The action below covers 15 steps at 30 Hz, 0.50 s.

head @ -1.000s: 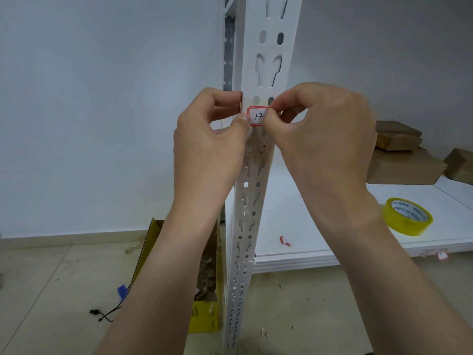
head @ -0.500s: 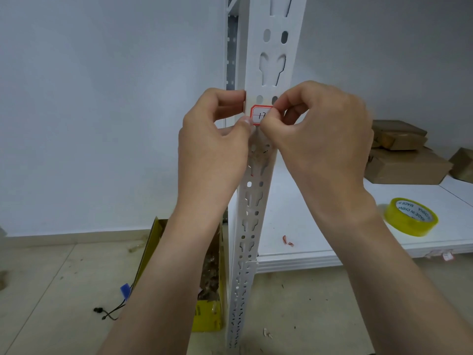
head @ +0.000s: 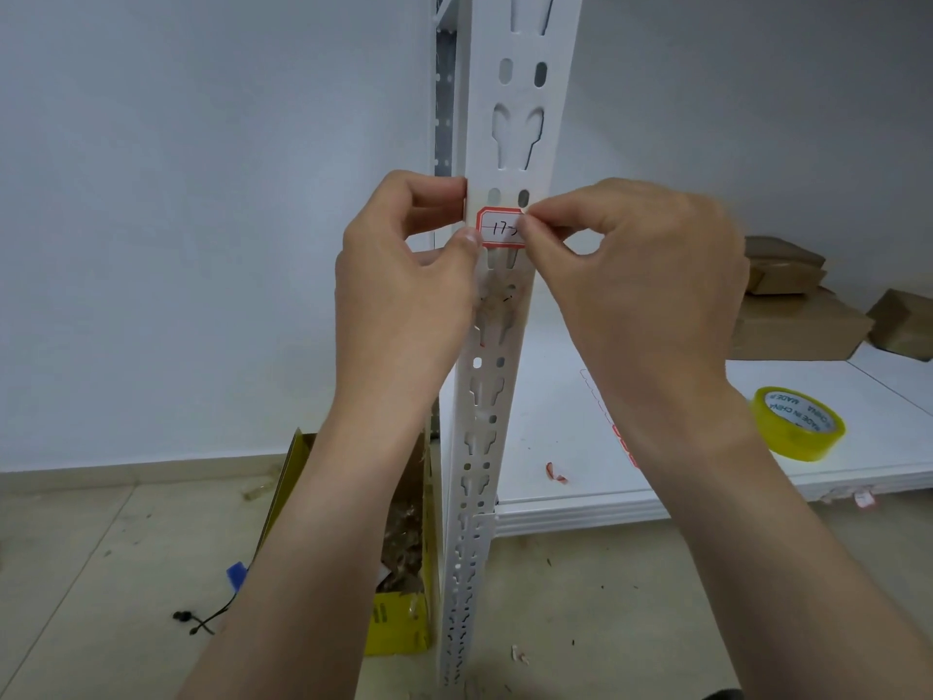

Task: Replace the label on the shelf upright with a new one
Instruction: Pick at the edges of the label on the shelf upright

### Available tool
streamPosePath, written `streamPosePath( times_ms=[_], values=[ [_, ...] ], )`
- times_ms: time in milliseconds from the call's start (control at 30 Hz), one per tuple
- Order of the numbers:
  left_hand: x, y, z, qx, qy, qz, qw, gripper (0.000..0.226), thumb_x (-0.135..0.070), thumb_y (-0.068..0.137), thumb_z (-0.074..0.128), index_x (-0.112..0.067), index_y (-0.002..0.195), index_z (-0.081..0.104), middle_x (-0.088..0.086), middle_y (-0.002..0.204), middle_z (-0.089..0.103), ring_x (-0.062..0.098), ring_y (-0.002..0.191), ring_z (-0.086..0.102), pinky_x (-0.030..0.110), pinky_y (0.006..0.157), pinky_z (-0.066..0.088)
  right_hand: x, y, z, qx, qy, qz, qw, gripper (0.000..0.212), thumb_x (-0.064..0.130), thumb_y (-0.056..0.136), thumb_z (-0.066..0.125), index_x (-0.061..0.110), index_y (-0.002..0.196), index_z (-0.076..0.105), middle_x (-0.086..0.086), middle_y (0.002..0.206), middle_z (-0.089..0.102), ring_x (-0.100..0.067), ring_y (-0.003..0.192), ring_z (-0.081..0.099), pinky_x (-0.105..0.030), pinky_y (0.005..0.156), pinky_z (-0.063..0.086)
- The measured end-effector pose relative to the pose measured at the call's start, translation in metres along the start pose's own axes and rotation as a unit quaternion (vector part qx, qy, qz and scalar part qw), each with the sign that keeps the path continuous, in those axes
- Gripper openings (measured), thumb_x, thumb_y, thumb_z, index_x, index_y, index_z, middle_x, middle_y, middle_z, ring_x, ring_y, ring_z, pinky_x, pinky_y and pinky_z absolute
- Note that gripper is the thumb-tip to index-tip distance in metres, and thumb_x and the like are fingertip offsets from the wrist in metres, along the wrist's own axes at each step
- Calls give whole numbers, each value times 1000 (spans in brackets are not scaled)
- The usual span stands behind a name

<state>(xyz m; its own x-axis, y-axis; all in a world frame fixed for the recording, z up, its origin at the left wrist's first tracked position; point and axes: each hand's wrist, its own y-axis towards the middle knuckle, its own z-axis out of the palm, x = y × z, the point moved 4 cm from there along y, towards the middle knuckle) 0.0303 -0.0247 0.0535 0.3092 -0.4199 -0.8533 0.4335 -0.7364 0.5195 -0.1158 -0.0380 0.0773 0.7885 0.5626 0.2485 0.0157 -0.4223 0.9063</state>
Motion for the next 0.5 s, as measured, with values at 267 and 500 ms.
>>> streamPosePath(
  times_ms=[267,500],
  values=[
    [2,1,-1,1,2,6,1000,19,-21,97,72,-30,113,67,-17,115,72,-3,105,68,41,87,65,6,6,5,13,-51,18,998,23,46,93,71,25,91,80,3,80,77,-20,70,68,-22,60,36],
    [3,2,-1,4,0,6,1000,20,-21,97,73,-27,116,69,-17,116,73,-5,106,67,39,84,65,6,9,6,12,-55,25,998,22,46,92,70,26,92,79,5,81,77,-17,71,66,-22,60,34]
  ],
)
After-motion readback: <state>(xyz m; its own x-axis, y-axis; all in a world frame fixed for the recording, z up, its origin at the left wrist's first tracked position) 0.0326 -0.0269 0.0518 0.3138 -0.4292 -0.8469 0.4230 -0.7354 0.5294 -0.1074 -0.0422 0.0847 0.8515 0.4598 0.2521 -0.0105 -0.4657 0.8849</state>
